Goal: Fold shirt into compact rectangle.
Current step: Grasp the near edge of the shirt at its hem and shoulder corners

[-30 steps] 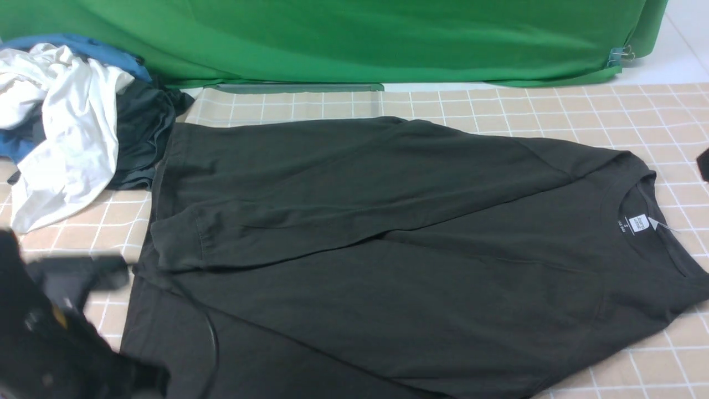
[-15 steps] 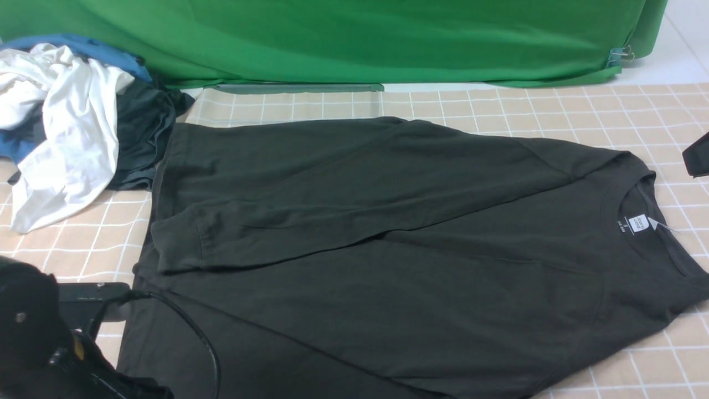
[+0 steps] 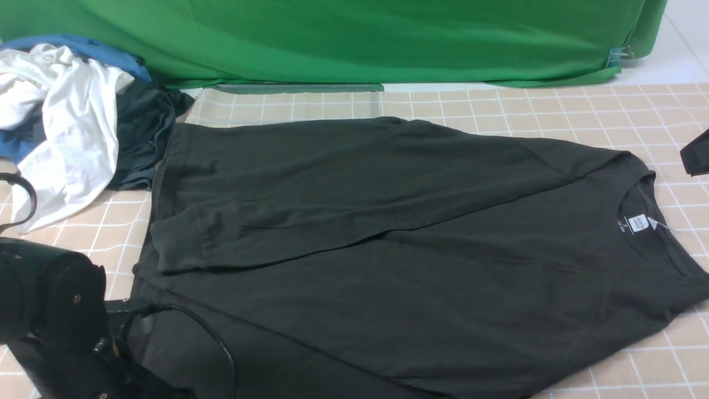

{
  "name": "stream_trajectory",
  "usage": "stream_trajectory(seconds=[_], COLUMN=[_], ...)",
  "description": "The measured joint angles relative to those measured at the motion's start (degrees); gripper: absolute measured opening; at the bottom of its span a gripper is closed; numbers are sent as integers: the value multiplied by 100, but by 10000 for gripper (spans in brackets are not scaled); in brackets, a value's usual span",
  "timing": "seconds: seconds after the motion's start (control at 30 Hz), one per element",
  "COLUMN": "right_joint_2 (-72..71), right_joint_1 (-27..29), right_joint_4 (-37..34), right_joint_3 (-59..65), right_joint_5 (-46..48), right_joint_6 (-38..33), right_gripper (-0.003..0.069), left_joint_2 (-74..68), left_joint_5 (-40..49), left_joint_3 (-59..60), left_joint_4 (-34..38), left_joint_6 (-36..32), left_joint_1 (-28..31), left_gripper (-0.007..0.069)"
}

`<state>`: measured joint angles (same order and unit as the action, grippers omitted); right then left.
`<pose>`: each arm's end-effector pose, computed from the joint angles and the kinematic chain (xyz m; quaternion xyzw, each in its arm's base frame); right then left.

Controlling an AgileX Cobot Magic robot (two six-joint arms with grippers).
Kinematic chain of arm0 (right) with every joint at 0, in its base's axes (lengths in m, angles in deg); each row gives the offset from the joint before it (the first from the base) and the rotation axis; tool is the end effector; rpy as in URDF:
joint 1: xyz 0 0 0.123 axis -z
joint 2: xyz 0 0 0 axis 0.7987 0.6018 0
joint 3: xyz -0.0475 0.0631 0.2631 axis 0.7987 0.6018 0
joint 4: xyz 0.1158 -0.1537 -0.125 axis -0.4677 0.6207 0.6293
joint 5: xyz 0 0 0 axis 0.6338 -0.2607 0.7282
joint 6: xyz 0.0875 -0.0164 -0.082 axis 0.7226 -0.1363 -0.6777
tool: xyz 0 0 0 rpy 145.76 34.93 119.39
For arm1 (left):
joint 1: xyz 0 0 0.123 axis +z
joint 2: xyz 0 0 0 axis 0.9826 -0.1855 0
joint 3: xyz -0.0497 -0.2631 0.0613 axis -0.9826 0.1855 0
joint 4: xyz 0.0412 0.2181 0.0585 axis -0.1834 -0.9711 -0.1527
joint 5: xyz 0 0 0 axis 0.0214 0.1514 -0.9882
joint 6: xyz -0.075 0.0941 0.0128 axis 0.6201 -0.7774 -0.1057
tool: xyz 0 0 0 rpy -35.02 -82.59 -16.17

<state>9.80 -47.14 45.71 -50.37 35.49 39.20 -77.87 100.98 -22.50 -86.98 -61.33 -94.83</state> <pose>0.2470 0.0201 0.3250 -0.0796 0.9542 0.1522 0.2451 0.1527 -0.0470 0.1287 0.0370 -0.9963 -0.0055 0.0771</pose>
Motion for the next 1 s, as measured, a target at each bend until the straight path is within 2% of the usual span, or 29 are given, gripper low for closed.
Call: stream_trajectory(seconds=[0.03, 0.1, 0.3, 0.43, 0.5, 0.53, 0.57, 0.7, 0.73, 0.77, 0.87, 1.0], right_joint_2=[0, 0, -11, -11, -11, -11, -11, 206, 300, 460, 847, 1435], right_joint_1=[0, 0, -266, -1135, -1360, -1648, -1748, -2005, -2005, -2005, -2037, -2049], right_joint_4=[0, 6, 156, 759, 974, 1239, 1323, 1924, 1954, 1994, 1999, 1929], right_joint_3=[0, 11, 361, 1118, 1338, 1651, 1785, 2472, 2513, 2557, 2570, 2570], right_joint_5=[39, 157, 184, -20, -161, -396, -511, -1202, -1291, -1493, -1859, -2191], right_joint_6=[0, -6, 4, 246, 395, 631, 700, 1434, 1491, 1569, 1697, 1736], right_gripper=[45, 45, 52, 87, 115, 166, 184, 473, 508, 575, 631, 642], left_joint_2=[12, 74, 934, 1476, 1558, 1613, 1623, 1646, 1646, 1646, 1646, 1646], left_joint_5=[38, 237, 798, 995, 1097, 1240, 1293, 1388, 1376, 1344, 1208, 1153], left_joint_3=[-14, -71, -322, -339, -339, -339, -339, -339, -339, -339, -339, -339], left_joint_4=[-62, -305, -719, -738, -738, -748, -764, -932, -938, -938, -950, -950], left_joint_6=[-15, -8, 137, 138, 138, 138, 143, 187, 202, 237, 269, 271], left_joint_1=[0, 0, 0, 0, 0, 0, 0, 5, 5, 5, 5, 5], left_gripper=[69, 34, 20, 21, 21, 21, 21, 21, 21, 21, 21, 21])
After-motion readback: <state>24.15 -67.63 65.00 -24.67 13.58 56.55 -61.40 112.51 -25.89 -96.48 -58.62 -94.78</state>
